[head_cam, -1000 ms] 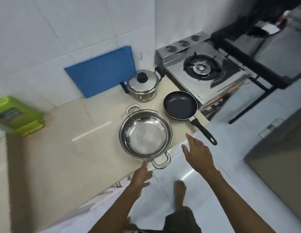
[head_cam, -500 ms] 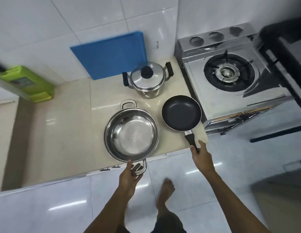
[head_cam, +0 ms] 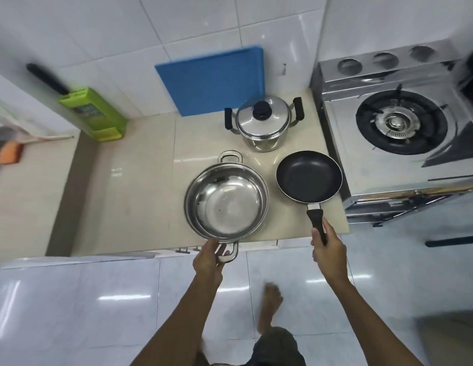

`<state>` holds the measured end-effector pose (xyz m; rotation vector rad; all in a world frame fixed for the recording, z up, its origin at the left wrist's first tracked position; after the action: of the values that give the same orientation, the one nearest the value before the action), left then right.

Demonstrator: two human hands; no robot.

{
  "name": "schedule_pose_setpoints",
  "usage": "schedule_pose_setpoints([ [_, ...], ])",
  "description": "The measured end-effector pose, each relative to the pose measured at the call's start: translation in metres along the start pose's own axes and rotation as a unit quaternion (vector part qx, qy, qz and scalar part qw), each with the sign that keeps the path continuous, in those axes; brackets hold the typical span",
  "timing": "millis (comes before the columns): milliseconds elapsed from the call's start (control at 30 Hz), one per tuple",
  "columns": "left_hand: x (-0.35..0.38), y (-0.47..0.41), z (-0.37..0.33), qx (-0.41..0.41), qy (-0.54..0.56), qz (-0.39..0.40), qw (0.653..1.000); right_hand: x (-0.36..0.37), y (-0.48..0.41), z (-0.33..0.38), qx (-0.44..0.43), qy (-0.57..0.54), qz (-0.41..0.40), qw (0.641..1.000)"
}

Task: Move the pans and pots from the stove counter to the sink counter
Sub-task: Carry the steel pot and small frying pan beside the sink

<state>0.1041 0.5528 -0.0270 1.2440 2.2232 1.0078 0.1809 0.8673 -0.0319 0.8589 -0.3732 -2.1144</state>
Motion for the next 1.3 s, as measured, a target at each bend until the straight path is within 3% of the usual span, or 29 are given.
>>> schedule_pose_setpoints([
  [100, -0.009, -0.002, -0.016, 0.029, 0.020, -0.036, 0.999, 0.000, 0.007, 0.010, -0.019, 0.005, -0.012, 1.000],
  [400, -0.076, -0.019, -0.053, 0.035, 0.042, -0.028, 0.998, 0.018, 0.071, 0.017, -0.081, 0.055, -0.018, 0.995],
  [600, -0.147, -0.028, -0.116, 0.061, 0.112, -0.029, 0.991, 0.085, 0.117, 0.073, -0.141, 0.051, 0.017, 0.988],
  [900, -0.322, -0.056, -0.269, 0.148, 0.227, -0.040, 0.962, 0.281, 0.245, 0.200, -0.241, -0.020, 0.047, 0.969],
  [1100, -0.502, -0.079, -0.366, 0.210, 0.298, -0.115, 0.924, 0.453, 0.356, 0.281, -0.307, -0.053, 0.149, 0.938],
  [1300, -0.661, -0.108, -0.423, 0.238, 0.360, -0.226, 0.873, 0.617, 0.462, 0.339, -0.349, -0.011, 0.284, 0.893],
])
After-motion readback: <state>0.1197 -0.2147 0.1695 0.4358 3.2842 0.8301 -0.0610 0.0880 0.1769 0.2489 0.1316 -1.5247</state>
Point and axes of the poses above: each hand's wrist, its own y-axis away from the middle knuckle, its own x-axis out of the palm, z = x × y, the point moved 5 cm from there along -y, towards the middle knuckle, and after that the axes turned 10 degrees about x, right-handed, at the moved point
